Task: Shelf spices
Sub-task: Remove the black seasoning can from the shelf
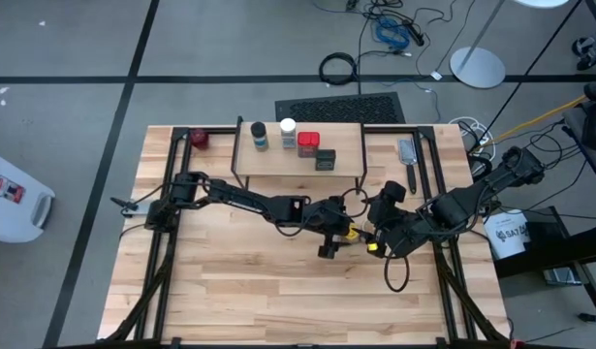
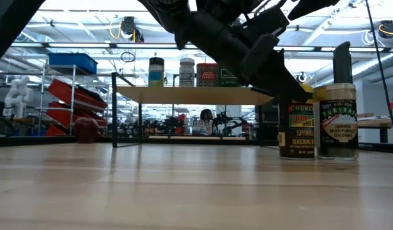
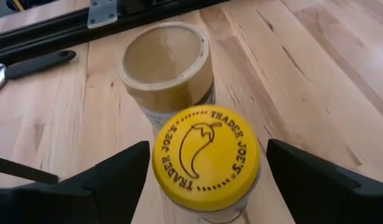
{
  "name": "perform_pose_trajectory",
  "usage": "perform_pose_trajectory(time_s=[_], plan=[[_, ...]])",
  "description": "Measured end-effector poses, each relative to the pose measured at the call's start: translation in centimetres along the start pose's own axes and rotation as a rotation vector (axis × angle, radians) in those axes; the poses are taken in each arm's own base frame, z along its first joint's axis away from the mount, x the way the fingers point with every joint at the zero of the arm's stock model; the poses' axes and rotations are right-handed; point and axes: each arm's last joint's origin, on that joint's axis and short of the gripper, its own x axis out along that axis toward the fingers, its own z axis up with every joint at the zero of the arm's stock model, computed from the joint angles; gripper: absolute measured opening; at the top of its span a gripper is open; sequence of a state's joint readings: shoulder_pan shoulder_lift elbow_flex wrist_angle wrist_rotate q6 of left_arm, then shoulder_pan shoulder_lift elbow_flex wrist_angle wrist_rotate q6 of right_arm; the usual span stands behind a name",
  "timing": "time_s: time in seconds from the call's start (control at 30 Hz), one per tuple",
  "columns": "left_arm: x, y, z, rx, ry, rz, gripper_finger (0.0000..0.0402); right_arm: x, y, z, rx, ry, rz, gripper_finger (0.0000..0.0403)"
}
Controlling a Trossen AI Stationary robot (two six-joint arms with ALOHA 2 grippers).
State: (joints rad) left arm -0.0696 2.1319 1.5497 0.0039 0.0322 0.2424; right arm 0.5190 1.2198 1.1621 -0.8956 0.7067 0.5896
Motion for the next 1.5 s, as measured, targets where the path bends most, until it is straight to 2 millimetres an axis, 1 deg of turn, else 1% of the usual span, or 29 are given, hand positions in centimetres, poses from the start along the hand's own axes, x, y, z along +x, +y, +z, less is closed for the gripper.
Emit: perform_pose_trajectory(time_s=[0.1, 0.2, 0.37, 0.57, 0.7, 0.8, 0.9, 1.03, 1.17, 1.27, 1.33, 1.4, 1.5], plan=[[-0.2, 0.1, 0.5, 0.000, -0.002, 0.000, 0.0340, 0.0, 0.0, 0.0, -0.001, 0.000, 0.000, 0.0359], [-1.1, 0.3, 0.9, -0.002, 0.033, -0.002, 0.0341, -0.1, -0.1, 0.0, -0.005, -0.003, 0.001, 0.0359], [-4.0, 1.2, 2.0, -0.005, 0.124, 0.042, 0.0341, -1.2, -0.7, 0.3, 0.022, -0.045, 0.014, 0.0359], [-7.6, 1.9, 3.0, 0.001, 0.204, 0.100, 0.0341, -2.9, -0.8, 1.1, 0.050, -0.183, 0.029, 0.0359], [-10.7, 2.3, 3.8, 0.027, 0.264, 0.183, 0.0341, -2.8, -0.5, 1.0, 0.064, -0.198, 0.015, 0.0359], [-13.7, 2.5, 4.6, 0.044, 0.292, 0.241, 0.0341, -1.7, 0.2, 0.2, 0.055, -0.169, -0.003, 0.0359], [-16.8, 3.0, 5.4, 0.045, 0.294, 0.312, 0.0341, -0.6, 0.5, -0.5, 0.004, -0.138, -0.031, 0.0359], [-21.3, 4.0, 6.2, 0.044, 0.278, 0.419, 0.0341, 0.2, 0.5, -0.6, -0.021, -0.125, -0.061, 0.0359], [-25.2, 5.2, 6.7, 0.088, 0.273, 0.580, 0.0341, 0.5, 0.3, -0.3, -0.014, -0.131, -0.073, 0.0359], [-27.5, 5.7, 6.8, 0.113, 0.274, 0.647, 0.0341, 0.6, 0.2, -0.2, -0.008, -0.134, -0.076, 0.0359], [-28.4, 5.6, 7.0, 0.110, 0.256, 0.657, 0.0341, 0.6, 0.2, -0.2, -0.009, -0.134, -0.076, 0.0359], [-29.0, 5.4, 7.0, 0.096, 0.248, 0.655, 0.0341, 0.7, 0.2, -0.1, -0.009, -0.142, -0.090, 0.0359], [-29.6, 5.1, 6.4, 0.020, 0.274, 0.643, 0.0341, 0.8, -0.2, 0.2, -0.023, -0.177, -0.161, 0.0359]])
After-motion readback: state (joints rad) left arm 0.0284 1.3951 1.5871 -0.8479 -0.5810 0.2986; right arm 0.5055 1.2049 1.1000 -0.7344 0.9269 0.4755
